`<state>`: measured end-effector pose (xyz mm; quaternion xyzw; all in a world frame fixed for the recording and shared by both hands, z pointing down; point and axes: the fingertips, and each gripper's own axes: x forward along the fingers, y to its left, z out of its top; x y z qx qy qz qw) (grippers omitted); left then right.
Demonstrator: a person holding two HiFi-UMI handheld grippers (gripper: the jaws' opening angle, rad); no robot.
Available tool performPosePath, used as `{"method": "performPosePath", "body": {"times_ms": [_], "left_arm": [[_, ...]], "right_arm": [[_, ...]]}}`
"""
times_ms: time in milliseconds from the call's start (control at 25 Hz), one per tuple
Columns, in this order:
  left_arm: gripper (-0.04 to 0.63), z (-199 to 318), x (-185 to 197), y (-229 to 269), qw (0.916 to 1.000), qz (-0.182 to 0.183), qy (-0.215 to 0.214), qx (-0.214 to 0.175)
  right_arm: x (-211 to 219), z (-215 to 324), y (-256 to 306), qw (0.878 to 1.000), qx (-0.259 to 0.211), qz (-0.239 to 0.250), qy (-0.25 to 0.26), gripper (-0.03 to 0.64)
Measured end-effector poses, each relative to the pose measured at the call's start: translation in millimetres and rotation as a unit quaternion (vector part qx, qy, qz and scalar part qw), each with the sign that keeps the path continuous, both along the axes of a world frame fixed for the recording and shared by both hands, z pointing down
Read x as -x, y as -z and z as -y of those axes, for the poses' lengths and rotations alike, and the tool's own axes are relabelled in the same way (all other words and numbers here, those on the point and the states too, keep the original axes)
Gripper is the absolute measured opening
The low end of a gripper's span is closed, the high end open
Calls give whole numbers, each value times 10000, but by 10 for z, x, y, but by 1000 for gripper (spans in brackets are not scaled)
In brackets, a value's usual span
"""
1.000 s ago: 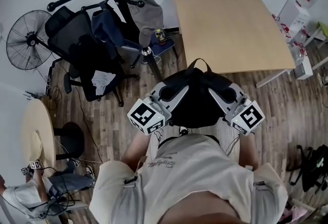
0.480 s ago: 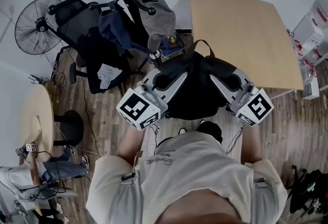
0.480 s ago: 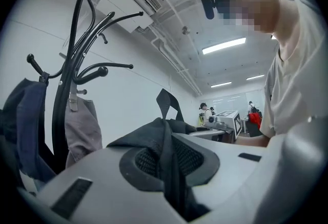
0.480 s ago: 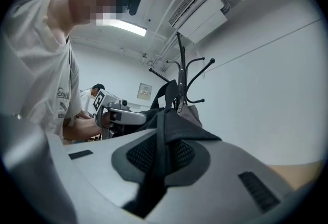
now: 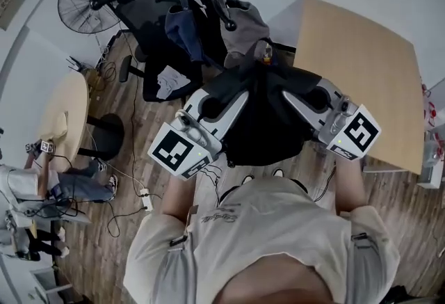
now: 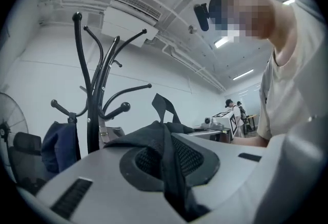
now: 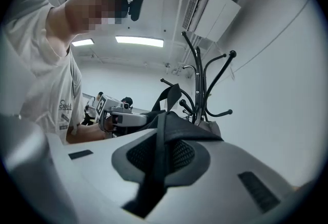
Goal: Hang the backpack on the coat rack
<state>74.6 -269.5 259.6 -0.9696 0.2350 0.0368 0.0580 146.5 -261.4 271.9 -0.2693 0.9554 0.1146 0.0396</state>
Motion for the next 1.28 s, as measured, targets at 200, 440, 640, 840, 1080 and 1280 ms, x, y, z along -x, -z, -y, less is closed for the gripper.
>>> {"method": "performPosePath", "body": {"times_ms": [200,440,640,840,1080,1280], "left_arm": [[49,193,168,49,9987,-12,504,-35],[49,343,280,78,9958,113,907,-64],[49,475,370,79,9938,96,1098,-134],[49,591,425,4,9923,51,1238,-59],[49,795,441,-123,9913,15,1310,133],[49,950,435,-257,9899,41,1388,276]], "right_arm": [[173,269,61,9986,-110,12,520,31],[296,482,59,9970,-31,83,773,31],[384,628,54,9965,-41,70,829,31],[440,753,-12,9971,119,-22,758,32],[447,941,-141,9983,175,-146,544,33],[433,1070,-266,9987,224,-199,407,35]]}}
